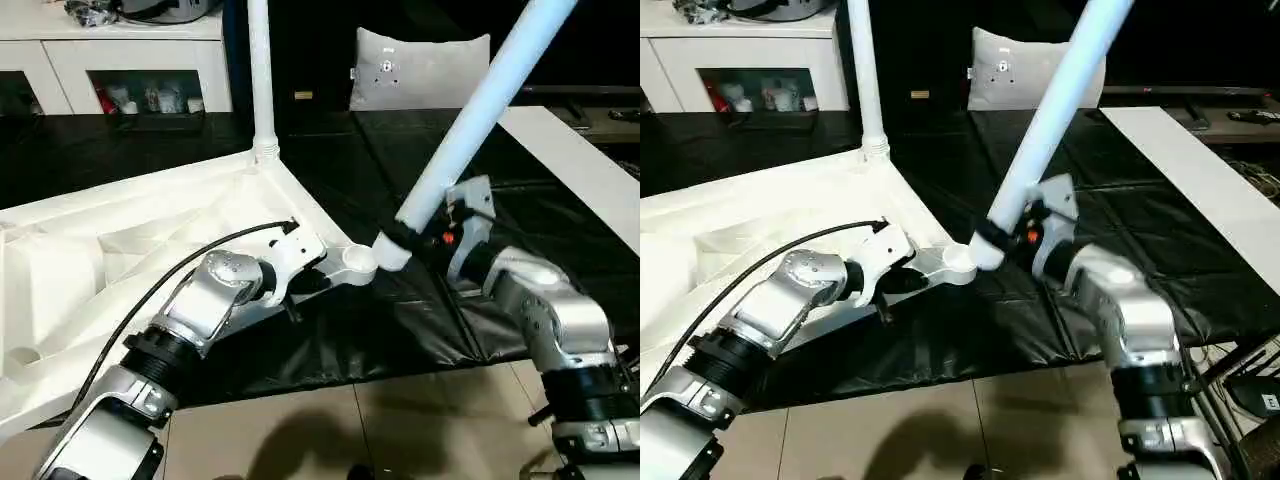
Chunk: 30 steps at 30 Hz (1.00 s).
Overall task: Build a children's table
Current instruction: Insert table leg to table base
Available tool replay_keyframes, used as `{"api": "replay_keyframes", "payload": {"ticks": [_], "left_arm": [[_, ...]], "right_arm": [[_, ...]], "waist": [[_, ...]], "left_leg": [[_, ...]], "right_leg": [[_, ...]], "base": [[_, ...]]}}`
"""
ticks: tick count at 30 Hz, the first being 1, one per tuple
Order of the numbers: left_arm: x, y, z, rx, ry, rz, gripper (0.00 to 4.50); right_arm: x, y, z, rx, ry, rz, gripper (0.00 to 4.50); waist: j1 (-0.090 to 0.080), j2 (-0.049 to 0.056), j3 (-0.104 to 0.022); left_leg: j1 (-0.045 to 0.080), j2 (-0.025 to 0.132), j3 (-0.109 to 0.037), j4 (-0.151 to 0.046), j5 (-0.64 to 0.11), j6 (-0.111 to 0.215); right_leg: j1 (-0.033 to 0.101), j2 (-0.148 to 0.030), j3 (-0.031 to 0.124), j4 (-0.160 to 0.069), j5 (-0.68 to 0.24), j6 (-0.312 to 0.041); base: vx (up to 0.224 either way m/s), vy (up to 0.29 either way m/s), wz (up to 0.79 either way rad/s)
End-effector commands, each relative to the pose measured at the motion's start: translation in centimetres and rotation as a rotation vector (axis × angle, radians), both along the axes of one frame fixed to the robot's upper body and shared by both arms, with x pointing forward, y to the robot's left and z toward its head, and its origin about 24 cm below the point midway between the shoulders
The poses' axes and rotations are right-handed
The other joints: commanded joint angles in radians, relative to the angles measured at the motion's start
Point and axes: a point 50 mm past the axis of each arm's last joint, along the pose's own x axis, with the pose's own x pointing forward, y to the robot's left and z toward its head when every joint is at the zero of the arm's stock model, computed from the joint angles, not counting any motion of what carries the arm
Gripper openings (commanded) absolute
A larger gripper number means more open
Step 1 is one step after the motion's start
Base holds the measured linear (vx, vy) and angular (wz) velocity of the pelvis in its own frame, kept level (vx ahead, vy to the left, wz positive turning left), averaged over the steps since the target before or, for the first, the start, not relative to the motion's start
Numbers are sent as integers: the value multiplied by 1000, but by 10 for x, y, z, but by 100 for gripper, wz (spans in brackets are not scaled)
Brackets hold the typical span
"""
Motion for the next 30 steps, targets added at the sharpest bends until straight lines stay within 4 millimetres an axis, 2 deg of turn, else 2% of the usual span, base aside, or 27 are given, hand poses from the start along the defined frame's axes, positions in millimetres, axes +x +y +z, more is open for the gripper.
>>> {"api": "replay_keyframes", "payload": {"ticks": [1, 4, 6, 8, 10, 12, 16, 20, 21, 22, 23, 26, 28, 29, 30], "left_arm": [[2, 1, 1, 32, -18, 9, 102], [2, 2, 0, 32, -8, 10, 103], [2, 1, 1, 28, -12, 11, 103], [3, 1, 2, 12, -14, 23, 103], [4, 0, 4, -8, -16, 26, 74], [4, -1, 3, -11, -14, 20, 67], [2, -1, 2, -9, -12, 13, 24], [2, -2, 1, -13, -15, 9, 2], [2, -2, 1, -13, -17, 6, 0], [2, -2, 2, 0, -36, -7, 0], [1, 0, 2, 16, -61, -31, 0], [-4, 2, 2, 27, -118, -96, 0], [-8, 4, 1, 18, -116, -135, 0], [-9, 4, 1, 6, -111, -150, 0], [-13, 4, 1, -18, -102, -187, 0]], "right_arm": [[0, 0, 6, 9, -13, 8, 191], [0, 0, 6, 8, -10, 12, 191], [0, 0, 6, 8, -9, 13, 191], [0, 0, 6, 8, -9, 14, 191], [0, 0, 5, 7, -9, 16, 191], [0, 1, 5, 7, -8, 19, 191], [-1, 1, 5, 6, -8, 23, 191], [0, 2, 5, 4, -9, 26, 191], [0, 2, 5, 2, -10, 28, 191], [0, 2, 5, -3, -14, 32, 191], [1, 4, 5, -10, -20, 38, 191], [0, 7, 5, -30, -32, 56, 191], [-2, 9, 2, -55, -42, 69, 191], [-3, 10, 1, -62, -56, 74, 191], [-5, 12, -1, -73, -60, 87, 191]], "waist": [[-3, 6, -67], [-1, 6, -68], [1, 8, -71], [3, 8, -72], [5, 7, -72], [8, 7, -72], [6, 8, -70], [3, 7, -69], [2, -2, -69], [3, 0, -69], [1, -3, -68], [-2, 2, -67], [-3, 2, -66], [-3, 11, -66], [-7, 7, -65]], "left_leg": [[7, 3, 14, -69, -320, 38], [3, 2, 15, -71, -293, 40], [3, 7, 13, -75, -286, 40], [1, 5, 14, -76, -266, 41], [0, 3, 17, -76, -251, 41], [-1, 4, 16, -77, -244, 42], [1, 6, 15, -78, -266, 40], [4, 4, 15, -76, -286, 39], [3, 4, 16, -75, -283, 40], [3, 4, 16, -75, -283, 40], [3, 3, 17, -74, -280, 41], [2, 2, 15, -75, -289, 40], [2, 1, 16, -74, -290, 39], [3, 2, 14, -75, -297, 36], [4, 5, 14, -77, -312, 35]], "right_leg": [[62, -68, 29, -95, -588, 72], [64, -68, 31, -90, -567, 61], [64, -69, 39, -81, -531, 43], [64, -70, 44, -76, -510, 29], [63, -70, 46, -75, -507, 23], [64, -70, 46, -74, -506, 21], [64, -69, 43, -77, -519, 28], [63, -68, 38, -83, -545, 43], [63, -68, 37, -84, -550, 49], [63, -69, 37, -84, -554, 51], [62, -69, 37, -86, -561, 55], [61, -69, 36, -86, -570, 62], [60, -69, 35, -89, -579, 68], [60, -70, 34, -88, -579, 65], [59, -69, 36, -90, -582, 65]], "base": [[0, 0, 0], [0, 0, 0], [0, 0, 0], [0, 0, 0], [0, 0, 0], [0, 0, 0], [0, 0, 0], [0, 0, 0], [0, 0, 0], [0, 0, 0], [0, 0, 0], [0, 0, 0], [0, 0, 0], [0, 0, 0], [0, 0, 0]]}}
